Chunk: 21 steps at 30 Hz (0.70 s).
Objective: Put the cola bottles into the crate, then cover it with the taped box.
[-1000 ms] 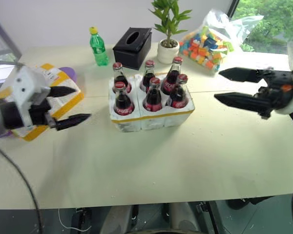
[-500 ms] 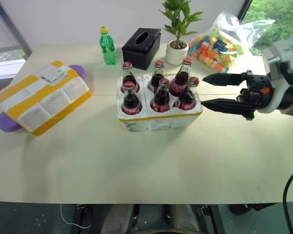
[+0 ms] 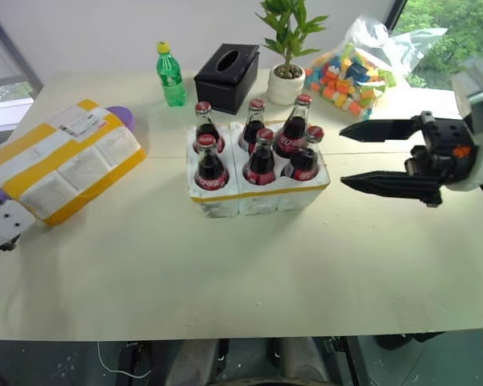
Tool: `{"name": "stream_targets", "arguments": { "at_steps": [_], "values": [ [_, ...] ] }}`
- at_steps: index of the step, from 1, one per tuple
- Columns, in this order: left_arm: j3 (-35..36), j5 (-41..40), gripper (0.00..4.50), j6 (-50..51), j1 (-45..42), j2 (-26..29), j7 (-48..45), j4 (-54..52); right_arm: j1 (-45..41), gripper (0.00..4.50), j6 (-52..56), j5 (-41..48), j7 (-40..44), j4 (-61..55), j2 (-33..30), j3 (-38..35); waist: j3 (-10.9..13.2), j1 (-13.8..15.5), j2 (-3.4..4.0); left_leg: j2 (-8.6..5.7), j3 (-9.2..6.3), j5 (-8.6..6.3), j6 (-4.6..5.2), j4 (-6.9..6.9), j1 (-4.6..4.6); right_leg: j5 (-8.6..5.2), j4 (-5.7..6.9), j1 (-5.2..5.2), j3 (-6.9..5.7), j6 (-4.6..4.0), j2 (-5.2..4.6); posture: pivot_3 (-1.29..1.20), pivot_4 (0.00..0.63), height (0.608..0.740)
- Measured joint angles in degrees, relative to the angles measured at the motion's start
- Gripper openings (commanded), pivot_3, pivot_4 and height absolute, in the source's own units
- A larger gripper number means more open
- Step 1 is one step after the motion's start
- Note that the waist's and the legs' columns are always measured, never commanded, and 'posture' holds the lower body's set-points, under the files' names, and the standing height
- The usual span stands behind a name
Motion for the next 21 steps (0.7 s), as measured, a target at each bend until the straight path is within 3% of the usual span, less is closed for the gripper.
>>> {"name": "stream_targets", "arguments": {
  "at_steps": [13,21],
  "values": [
    [-11.4,1.1,4.5,-6.7,-13.7,-0.2,6.5,15.9,1.6,4.45,1.8,4.0,-1.6,-1.7,-2.6,-4.4,0.0,0.2,-0.02,-0.01,0.0,0.01,0.0,0.1,-0.01,0.01,0.13,0.0,-0.02,0.02,-0.02,0.0,0.15,0.732],
    [-12.7,-0.5,0.67,-6.7,-17.8,-0.3,8.4,20.2,4.0,4.5,1.7,4.0,-1.0,-1.8,-4.7,-6.2,-0.1,0.1,0.04,-0.02,0.0,0.02,0.01,0.11,0.01,0.02,0.19,0.0,-0.01,0.03,-0.02,0.0,0.15,0.732]
  ]
}}
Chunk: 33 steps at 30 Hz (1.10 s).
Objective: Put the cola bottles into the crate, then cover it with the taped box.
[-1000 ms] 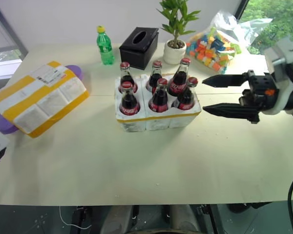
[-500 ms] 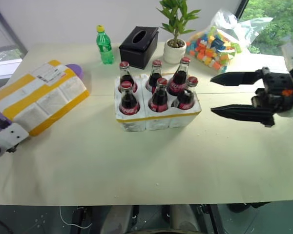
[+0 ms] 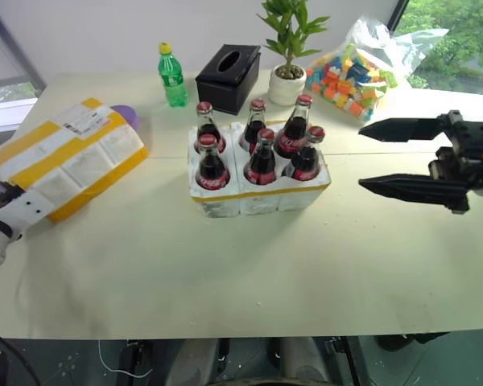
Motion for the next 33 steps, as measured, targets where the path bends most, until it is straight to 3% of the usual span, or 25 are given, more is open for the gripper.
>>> {"name": "stream_targets", "arguments": {
  "at_steps": [1,7,13,19,25,28,33],
  "values": [
    [-0.1,0.0,0.49,0.0,-0.3,0.4,0.2,0.2,0.2,4.5,0.0,0.0,0.0,0.3,-0.2,0.0,-0.1,0.0,0.07,0.0,0.01,0.0,0.0,0.0,0.0,0.0,-0.01,0.0,0.0,0.0,0.0,0.0,0.15,0.732],
    [-0.8,0.2,0.49,0.0,-0.9,0.7,0.7,0.6,2.2,4.5,-2.7,-2.7,0.6,0.7,-1.1,0.0,-0.2,0.0,0.14,-0.02,0.04,0.0,0.0,0.01,0.0,0.0,0.03,-0.01,0.0,0.0,-0.02,0.0,0.15,0.732],
    [-1.2,-0.2,0.49,0.1,-1.9,5.0,-1.7,-3.6,3.4,4.5,-4.0,-4.5,1.7,2.2,-1.4,0.0,-0.1,0.1,0.05,-0.02,0.02,0.0,0.0,0.05,-0.06,0.0,0.02,-0.03,-0.01,0.0,-0.02,0.0,0.15,0.732],
    [2.6,-6.4,0.49,2.2,-10.3,9.0,-10.7,-19.9,5.3,4.5,-5.4,-7.0,2.0,3.8,-2.1,0.3,-0.2,0.0,-0.06,-0.08,-0.03,-0.01,0.03,0.19,-0.23,0.01,-0.03,-0.05,-0.07,0.02,-0.06,0.0,0.15,0.732],
    [1.9,-12.5,0.49,11.5,-17.7,8.2,-22.0,-40.4,7.3,4.5,-6.4,-7.6,1.6,4.1,-1.0,0.3,-0.2,-0.2,-0.06,-0.05,-0.01,0.09,0.18,0.18,-0.24,0.03,0.01,-0.09,-0.08,0.04,0.01,0.0,0.15,0.732],
    [-0.7,-13.2,0.49,17.3,-20.5,6.7,-26.8,-51.2,7.3,4.5,-6.7,-7.8,1.1,4.6,-0.7,0.3,-0.2,-0.1,-0.05,-0.05,-0.01,0.11,0.18,0.23,-0.22,0.03,0.05,-0.06,-0.08,0.05,0.03,0.0,0.15,0.732],
    [-6.5,-10.9,0.49,22.5,-21.3,5.4,-31.4,-59.8,7.3,4.5,-7.1,-7.9,0.4,4.9,0.2,0.5,-0.2,-0.2,-0.06,-0.05,-0.01,0.13,0.18,0.31,-0.21,0.03,0.14,-0.06,-0.08,0.06,0.07,0.0,0.15,0.732]
  ]
}}
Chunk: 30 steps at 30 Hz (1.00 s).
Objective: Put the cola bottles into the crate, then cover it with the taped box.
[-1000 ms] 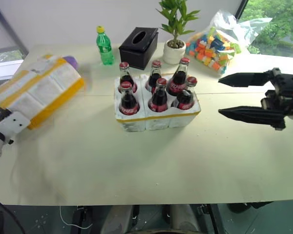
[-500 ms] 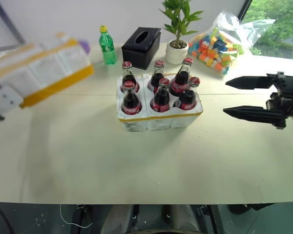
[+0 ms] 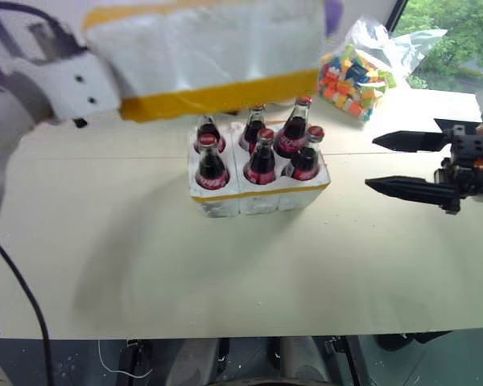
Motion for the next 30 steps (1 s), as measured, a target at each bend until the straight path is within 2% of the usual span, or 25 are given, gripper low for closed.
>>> {"name": "stream_targets", "arguments": {
  "at_steps": [10,24,26,27,30],
  "values": [
    [-9.1,10.7,0.49,3.5,-4.2,-6.9,-2.6,-4.8,-1.5,4.5,0.1,0.2,-3.0,0.6,2.6,0.5,0.0,0.2,-0.03,-0.01,-0.02,-0.06,0.1,0.46,-0.07,0.0,0.19,0.1,-0.04,0.01,0.02,0.0,0.15,0.732],
    [-10.3,15.5,0.49,2.3,-4.8,-9.1,-6.8,-5.9,-0.1,4.5,0.2,0.6,-5.7,-0.4,3.5,0.1,0.0,0.2,-0.04,-0.01,-0.03,-0.06,0.1,0.53,-0.09,0.0,0.3,0.07,-0.03,0.02,0.02,0.0,0.15,0.732],
    [-10.3,15.7,1.47,2.3,-4.5,-9.8,-7.1,-5.9,-0.1,4.5,0.2,0.8,-6.1,-0.5,3.6,0.1,0.0,0.2,-0.04,-0.01,-0.03,-0.06,0.1,0.53,-0.09,0.0,0.3,0.07,-0.03,0.02,0.02,0.0,0.15,0.732],
    [-10.3,15.8,1.72,2.3,-4.0,-9.8,-7.3,-5.9,-0.1,4.5,0.2,0.9,-6.2,-0.6,3.6,0.1,0.0,0.2,-0.04,-0.01,-0.03,-0.06,0.1,0.53,-0.09,0.0,0.3,0.07,-0.03,0.02,0.01,0.0,0.15,0.732],
    [-10.4,16.1,3.26,2.2,-1.6,-9.8,-8.1,-5.9,0.0,4.5,0.2,1.1,-6.7,-0.6,3.6,0.1,0.0,0.2,-0.04,-0.01,-0.03,-0.06,0.1,0.53,-0.09,0.0,0.31,0.06,-0.03,0.02,0.02,0.0,0.15,0.732]
  ]
}}
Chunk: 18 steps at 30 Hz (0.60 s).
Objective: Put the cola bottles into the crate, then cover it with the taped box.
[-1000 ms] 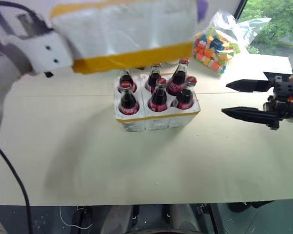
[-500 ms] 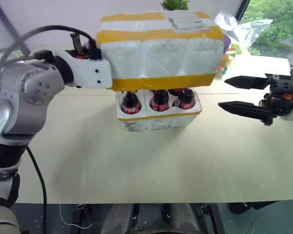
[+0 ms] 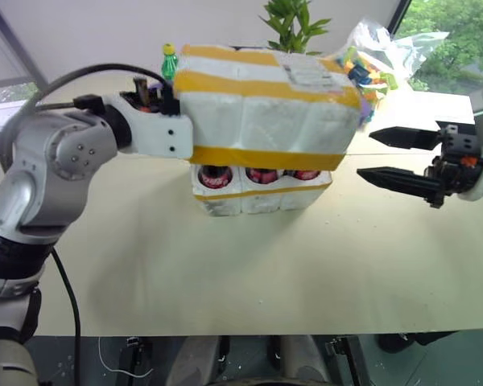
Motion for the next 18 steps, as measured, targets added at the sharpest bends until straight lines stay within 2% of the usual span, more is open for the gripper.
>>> {"name": "stream_targets", "arguments": {
  "at_steps": [2,10,16,18],
  "values": [
    [0.0,0.4,4.27,-0.2,0.9,0.1,-0.2,0.0,0.0,4.5,0.0,0.0,-0.2,0.0,0.0,0.0,0.0,0.0,0.0,0.0,0.0,0.0,0.0,0.0,0.0,0.0,0.0,0.0,0.0,0.0,0.0,0.0,0.15,0.732],
    [4.0,-1.7,4.27,-2.3,8.4,3.3,-2.3,-1.0,0.2,4.5,0.0,-0.1,0.0,-0.1,0.0,0.0,0.0,0.1,0.0,0.0,-0.01,0.0,0.0,0.01,0.0,0.0,0.0,0.0,0.0,0.0,-0.03,0.0,0.15,0.732],
    [15.4,-10.0,4.27,-8.8,13.1,6.1,-2.1,-0.4,1.7,4.5,-0.1,-0.6,1.3,0.5,-0.4,-0.1,0.0,0.0,0.02,0.01,-0.01,-0.01,-0.01,0.01,0.0,0.0,0.0,-0.01,0.0,0.0,-0.05,0.0,0.15,0.732],
    [21.1,-17.2,4.27,-9.7,14.9,5.9,-4.0,1.0,2.0,4.5,-0.2,-0.9,1.8,0.6,-0.4,0.0,0.0,0.0,0.04,0.01,-0.01,-0.01,-0.01,0.01,0.0,0.0,0.0,-0.02,0.0,-0.01,-0.05,0.0,0.15,0.732]
  ]
}}
